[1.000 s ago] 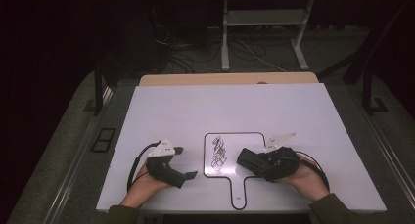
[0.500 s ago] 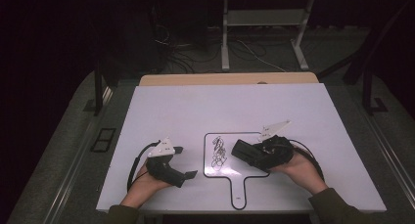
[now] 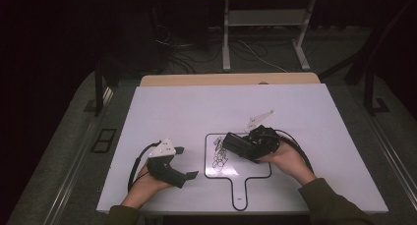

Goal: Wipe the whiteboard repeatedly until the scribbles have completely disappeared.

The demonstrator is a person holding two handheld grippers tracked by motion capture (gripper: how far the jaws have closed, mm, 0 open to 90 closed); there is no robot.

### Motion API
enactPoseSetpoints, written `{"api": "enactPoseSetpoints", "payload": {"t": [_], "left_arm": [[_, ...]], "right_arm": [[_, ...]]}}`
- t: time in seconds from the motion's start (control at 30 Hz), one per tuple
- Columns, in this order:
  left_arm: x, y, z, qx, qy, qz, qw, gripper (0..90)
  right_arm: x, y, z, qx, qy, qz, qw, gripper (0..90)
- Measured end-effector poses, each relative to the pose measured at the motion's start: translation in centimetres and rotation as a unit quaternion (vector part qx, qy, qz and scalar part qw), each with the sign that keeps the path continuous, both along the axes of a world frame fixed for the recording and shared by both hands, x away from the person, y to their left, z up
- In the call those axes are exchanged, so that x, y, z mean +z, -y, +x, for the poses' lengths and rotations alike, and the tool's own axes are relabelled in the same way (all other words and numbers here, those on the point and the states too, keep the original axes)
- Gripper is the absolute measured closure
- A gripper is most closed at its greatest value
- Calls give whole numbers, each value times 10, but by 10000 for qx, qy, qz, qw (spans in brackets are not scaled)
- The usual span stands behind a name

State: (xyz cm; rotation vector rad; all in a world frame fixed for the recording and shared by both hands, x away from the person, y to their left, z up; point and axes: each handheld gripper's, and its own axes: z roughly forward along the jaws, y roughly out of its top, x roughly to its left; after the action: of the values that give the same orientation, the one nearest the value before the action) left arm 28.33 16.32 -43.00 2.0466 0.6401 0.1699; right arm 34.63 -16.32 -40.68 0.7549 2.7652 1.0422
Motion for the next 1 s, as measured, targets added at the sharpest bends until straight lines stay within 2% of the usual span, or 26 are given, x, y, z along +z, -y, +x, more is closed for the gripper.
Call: {"api": "enactPoseSetpoints", "payload": {"t": [0.33,0.77,1.0], "left_arm": [[0,0,0,-14,5,2,10000,0],[0,0,0,6,-2,-10,10000,0],[0,-1,0,13,5,-27,10000,0]], "right_arm": [[-3,-21,21,51,20,-99,9999,388],[-1,-41,34,131,38,-53,9999,388],[-2,-57,43,228,106,-166,9995,388]]}}
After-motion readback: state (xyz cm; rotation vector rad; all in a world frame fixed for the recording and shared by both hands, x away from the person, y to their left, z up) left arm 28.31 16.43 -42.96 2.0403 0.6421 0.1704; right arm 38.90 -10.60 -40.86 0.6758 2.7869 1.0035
